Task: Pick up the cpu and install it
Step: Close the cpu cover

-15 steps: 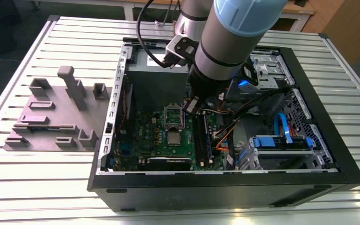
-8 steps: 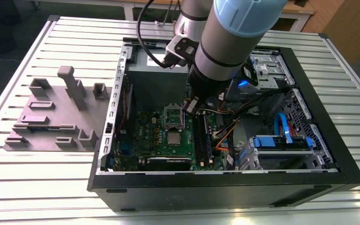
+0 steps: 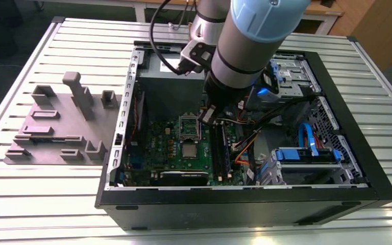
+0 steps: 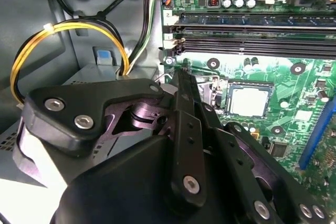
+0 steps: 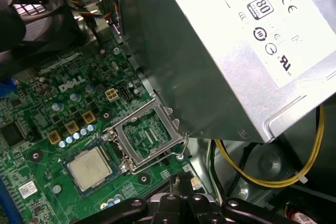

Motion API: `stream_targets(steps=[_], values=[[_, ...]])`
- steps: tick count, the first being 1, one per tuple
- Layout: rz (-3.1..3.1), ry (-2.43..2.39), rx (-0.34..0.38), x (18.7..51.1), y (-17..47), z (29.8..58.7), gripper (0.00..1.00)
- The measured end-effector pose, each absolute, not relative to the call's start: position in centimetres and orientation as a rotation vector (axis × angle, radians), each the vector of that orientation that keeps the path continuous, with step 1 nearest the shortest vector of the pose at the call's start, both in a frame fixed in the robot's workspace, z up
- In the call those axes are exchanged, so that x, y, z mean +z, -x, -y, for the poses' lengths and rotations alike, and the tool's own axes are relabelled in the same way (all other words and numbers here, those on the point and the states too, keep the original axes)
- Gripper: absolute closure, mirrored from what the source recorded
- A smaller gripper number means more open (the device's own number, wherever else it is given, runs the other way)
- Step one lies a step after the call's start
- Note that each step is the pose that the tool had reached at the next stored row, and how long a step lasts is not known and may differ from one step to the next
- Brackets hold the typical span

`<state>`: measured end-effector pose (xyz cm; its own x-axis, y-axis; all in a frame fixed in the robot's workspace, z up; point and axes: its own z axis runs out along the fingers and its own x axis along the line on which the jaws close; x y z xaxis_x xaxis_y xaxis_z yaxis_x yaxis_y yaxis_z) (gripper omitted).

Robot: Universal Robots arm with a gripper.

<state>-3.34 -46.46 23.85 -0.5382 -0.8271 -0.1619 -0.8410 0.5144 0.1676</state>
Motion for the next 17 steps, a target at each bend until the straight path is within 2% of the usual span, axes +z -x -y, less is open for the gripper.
stream_targets(steps=[17], values=[[-2.66, 1.509, 0.36, 22.5, 3.3, 45.7, 0.9]])
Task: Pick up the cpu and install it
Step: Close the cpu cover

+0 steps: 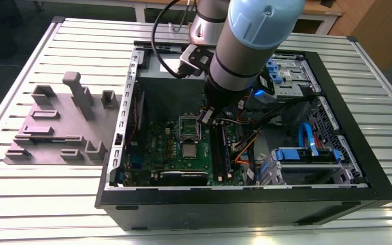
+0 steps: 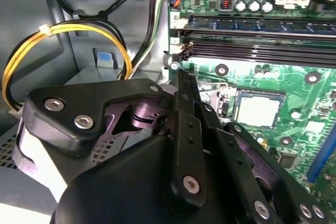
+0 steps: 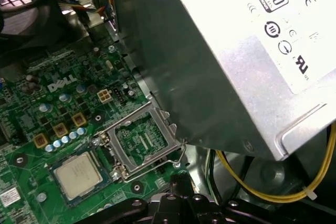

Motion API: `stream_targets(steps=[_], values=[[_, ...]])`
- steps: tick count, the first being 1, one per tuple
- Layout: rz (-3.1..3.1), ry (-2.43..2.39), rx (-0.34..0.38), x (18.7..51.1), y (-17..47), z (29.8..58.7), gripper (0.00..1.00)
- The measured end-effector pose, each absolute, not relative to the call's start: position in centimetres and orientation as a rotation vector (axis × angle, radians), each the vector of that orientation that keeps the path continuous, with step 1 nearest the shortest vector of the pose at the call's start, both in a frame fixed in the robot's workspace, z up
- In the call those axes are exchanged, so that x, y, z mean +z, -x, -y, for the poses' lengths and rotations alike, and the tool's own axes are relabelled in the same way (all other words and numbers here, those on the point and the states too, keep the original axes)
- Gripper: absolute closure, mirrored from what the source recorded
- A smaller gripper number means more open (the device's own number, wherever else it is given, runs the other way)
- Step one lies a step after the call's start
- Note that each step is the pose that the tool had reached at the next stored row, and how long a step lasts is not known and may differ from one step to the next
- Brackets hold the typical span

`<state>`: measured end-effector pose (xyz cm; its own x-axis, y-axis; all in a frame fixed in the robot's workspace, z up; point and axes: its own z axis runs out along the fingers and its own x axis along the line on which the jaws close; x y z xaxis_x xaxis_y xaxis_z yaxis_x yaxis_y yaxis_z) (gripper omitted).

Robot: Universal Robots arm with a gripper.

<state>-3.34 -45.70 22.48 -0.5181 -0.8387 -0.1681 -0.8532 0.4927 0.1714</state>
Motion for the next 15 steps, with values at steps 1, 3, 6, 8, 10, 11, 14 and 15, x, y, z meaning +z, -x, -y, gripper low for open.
stream_targets(steps=[1, 3, 6, 8, 10, 11, 14, 15], values=[[-2.655, 1.507, 0.372, 22.3, 3.3, 45.6, 0.9], [-2.65, 1.504, 0.381, 22.0, 3.3, 45.5, 0.9], [-2.645, 1.502, 0.393, 21.7, 3.3, 45.2, 0.9], [-2.641, 1.5, 0.401, 21.5, 3.4, 45.1, 0.9], [-2.639, 1.499, 0.406, 21.3, 3.4, 44.9, 0.9], [-2.638, 1.498, 0.408, 21.2, 3.4, 44.9, 0.9], [-2.636, 1.498, 0.411, 20.8, 3.4, 44.7, 0.9], [-2.636, 1.498, 0.411, 20.7, 3.4, 44.7, 0.9]])
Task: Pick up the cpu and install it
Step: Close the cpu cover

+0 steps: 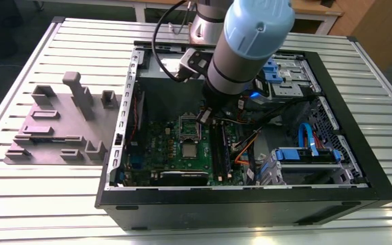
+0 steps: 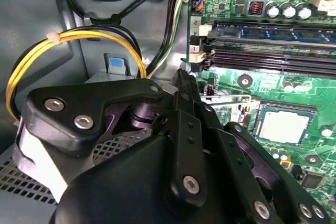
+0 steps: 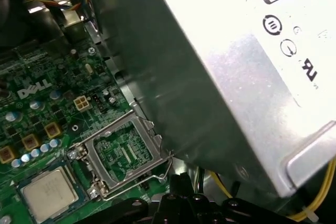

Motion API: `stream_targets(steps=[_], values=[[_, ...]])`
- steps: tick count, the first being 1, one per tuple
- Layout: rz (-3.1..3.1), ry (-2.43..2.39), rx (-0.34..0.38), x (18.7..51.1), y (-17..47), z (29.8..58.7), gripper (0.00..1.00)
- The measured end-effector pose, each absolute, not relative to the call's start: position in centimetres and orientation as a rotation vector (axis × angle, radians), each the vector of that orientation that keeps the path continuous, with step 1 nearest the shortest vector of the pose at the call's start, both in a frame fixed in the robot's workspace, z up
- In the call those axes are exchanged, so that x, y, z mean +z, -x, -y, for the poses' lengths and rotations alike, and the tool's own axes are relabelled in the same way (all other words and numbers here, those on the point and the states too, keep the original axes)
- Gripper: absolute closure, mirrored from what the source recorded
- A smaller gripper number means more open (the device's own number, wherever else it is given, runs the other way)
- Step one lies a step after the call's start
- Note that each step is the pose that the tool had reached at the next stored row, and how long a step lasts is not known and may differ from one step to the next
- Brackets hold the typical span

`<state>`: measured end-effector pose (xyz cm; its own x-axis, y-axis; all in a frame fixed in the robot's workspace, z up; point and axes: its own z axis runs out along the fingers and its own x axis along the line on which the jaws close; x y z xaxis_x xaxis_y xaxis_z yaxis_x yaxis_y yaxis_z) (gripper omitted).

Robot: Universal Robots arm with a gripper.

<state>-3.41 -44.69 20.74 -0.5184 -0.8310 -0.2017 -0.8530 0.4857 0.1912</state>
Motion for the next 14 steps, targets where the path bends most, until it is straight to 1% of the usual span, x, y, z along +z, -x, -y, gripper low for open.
stream_targets(steps=[14], values=[[-2.635, 1.498, 0.413, 19.91, 3.58, 43.97, 0.9]])
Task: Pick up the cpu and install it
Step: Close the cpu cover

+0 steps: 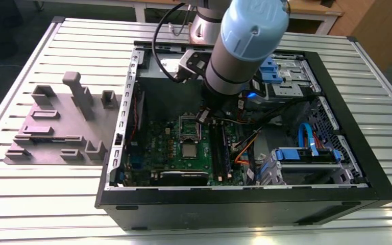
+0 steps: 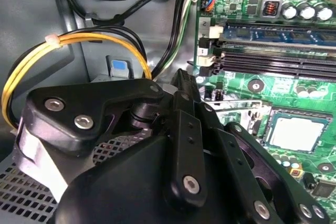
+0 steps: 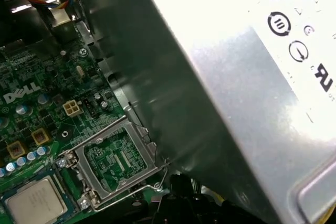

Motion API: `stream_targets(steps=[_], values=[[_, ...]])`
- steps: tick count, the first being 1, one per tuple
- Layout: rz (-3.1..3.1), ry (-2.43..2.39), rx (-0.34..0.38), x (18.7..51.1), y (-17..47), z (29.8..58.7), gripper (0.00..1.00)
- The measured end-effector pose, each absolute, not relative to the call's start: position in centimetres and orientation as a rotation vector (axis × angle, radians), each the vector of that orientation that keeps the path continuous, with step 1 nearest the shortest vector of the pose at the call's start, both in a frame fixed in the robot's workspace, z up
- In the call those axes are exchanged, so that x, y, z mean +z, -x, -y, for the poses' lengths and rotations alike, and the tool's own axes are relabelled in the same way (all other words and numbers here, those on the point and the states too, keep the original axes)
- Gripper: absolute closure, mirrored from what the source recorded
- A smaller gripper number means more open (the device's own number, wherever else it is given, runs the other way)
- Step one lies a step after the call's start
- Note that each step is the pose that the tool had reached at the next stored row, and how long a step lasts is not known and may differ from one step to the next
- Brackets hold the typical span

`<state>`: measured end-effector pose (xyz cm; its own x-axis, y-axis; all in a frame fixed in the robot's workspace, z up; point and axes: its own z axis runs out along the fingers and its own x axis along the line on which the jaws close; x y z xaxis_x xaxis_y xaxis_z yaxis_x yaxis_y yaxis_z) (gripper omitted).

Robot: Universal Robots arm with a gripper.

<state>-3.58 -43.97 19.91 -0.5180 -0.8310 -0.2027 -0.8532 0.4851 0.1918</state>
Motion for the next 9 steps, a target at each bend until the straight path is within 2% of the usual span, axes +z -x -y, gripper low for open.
stream_targets(steps=[9], values=[[-2.636, 1.498, 0.412, 19.65, 3.82, 43.88, 0.9]])
